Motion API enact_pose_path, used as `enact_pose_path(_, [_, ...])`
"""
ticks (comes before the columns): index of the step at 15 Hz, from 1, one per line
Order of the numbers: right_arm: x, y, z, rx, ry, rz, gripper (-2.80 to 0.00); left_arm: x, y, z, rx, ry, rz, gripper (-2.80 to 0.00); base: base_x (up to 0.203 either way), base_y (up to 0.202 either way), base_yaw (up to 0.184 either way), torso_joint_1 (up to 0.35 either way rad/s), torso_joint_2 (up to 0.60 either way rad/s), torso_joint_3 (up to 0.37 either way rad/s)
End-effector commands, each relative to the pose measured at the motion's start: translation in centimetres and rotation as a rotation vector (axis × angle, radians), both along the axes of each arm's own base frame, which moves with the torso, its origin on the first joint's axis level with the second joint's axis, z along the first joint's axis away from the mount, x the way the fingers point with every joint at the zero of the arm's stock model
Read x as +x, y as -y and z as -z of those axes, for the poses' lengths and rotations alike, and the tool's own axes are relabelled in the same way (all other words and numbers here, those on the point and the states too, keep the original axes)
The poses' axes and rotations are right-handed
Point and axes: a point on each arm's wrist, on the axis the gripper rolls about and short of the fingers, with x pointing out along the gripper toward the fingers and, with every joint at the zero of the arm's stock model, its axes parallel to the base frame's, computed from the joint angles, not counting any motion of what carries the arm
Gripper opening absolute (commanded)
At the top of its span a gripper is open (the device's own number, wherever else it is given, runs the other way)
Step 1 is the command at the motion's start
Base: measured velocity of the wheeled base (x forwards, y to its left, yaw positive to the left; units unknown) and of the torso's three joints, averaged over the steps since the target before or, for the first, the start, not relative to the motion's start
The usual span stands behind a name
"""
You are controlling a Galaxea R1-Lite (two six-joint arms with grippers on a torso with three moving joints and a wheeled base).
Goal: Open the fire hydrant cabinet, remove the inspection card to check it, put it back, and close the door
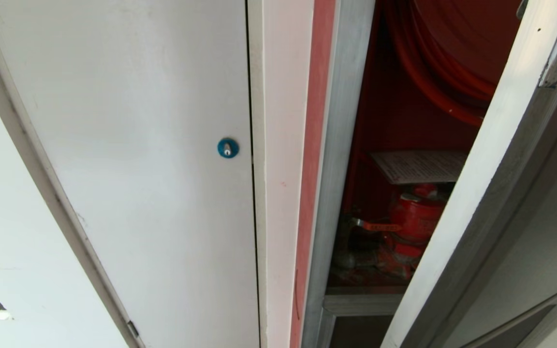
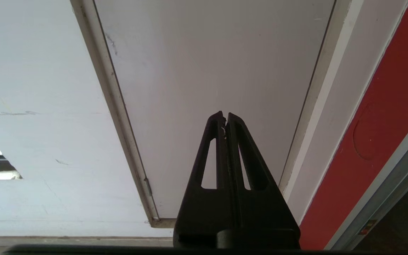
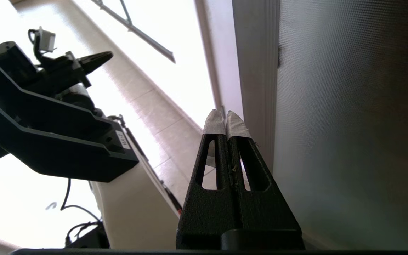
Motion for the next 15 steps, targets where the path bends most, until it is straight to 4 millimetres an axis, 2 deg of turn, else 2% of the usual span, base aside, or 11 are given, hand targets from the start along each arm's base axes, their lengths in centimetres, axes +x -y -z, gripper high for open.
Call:
enact_pose_path(1, [3.9, -1.1, 0.1, -0.022, -0.108, -0.101, -2.8, 0.1, 0.0, 0.3, 0.0, -0.012, 0.0, -2.8, 0.0, 0.0, 0.0, 0.0, 0.0, 0.0])
enact_pose_path(6, [6.5, -3.8, 0.4, -0.083, -0.106, -0.115, -2.8, 0.1, 0.0, 0.3, 0.0, -0.012, 0.0, -2.8, 0.0, 0.0, 0.0, 0.0, 0.0, 0.0])
enact_pose_path(10, [7.3, -4.1, 0.8, -0.094, -0.116, -0.08, -2.8, 0.1, 0.0, 0.3, 0.0, -0.013, 0.0, -2.8, 0.0, 0.0, 0.0, 0.0, 0.0, 0.0])
enact_pose_path(15, [10.1, -5.1, 1.0, -0.095, -0.089, -0.027, -2.8, 0.1, 0.0, 0.3, 0.0, -0.012, 0.0, -2.8, 0.0, 0.0, 0.0, 0.0, 0.0, 0.0])
